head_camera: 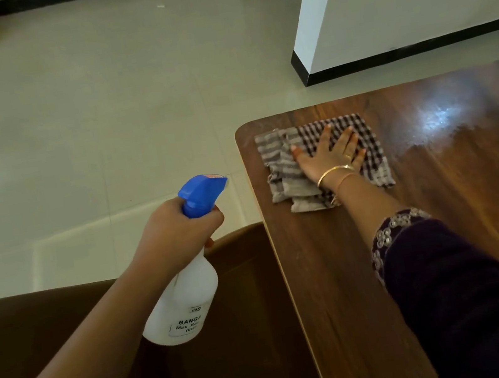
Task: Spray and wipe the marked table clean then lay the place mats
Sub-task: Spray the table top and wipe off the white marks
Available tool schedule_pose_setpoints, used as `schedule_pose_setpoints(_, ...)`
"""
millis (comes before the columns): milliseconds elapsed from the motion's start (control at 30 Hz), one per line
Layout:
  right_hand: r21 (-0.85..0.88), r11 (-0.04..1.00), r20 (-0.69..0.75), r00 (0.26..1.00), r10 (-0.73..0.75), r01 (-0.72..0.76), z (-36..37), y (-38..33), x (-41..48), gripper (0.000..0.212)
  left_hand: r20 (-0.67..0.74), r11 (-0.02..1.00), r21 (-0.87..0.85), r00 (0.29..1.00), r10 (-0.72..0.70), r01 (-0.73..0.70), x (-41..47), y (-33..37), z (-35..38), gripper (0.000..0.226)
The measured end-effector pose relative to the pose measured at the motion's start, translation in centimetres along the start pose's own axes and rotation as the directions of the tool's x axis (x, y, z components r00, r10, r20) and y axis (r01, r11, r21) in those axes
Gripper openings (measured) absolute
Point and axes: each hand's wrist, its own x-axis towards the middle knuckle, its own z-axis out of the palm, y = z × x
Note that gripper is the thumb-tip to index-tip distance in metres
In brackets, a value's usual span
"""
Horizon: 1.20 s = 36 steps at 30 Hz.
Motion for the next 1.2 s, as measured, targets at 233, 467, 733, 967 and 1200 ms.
schedule_pose_setpoints(233,-0.179,0.962,-0.170,0.957,-0.237,0.206,0.7,-4.5,3.6,0.061,-0.015,1.000,0.017,1.000,0.025,-0.025,1.8,0.0,-0.1,0.023)
schedule_pose_setpoints(467,-0.348,0.715,-0.024,0.757,-0.653,0.606,3.7,-7.6,-2.0,0.058,-0.029,1.000,-0.003,1.000,-0.007,0.007,1.7,-0.7,-0.6,0.019)
schedule_pose_setpoints(733,-0.240,0.771,-0.050,0.786,-0.617,0.590,4.2,2.6,-6.9,0.067,0.009,1.000,-0.002,1.000,-0.026,0.026,1.1,-0.5,0.3,0.024)
schedule_pose_setpoints(967,-0.177,0.976,-0.151,0.976,-0.154,0.127,0.2,2.6,1.6,0.057,0.026,1.000,0.020,1.000,0.013,-0.014,0.2,-0.9,0.7,0.022)
schedule_pose_setpoints(1200,-0.280,0.890,-0.098,0.912,-0.399,0.359,2.9,-1.3,-2.6,0.058,0.040,0.999,0.024,0.999,0.025,-0.026,-2.2,-1.4,1.9,0.020)
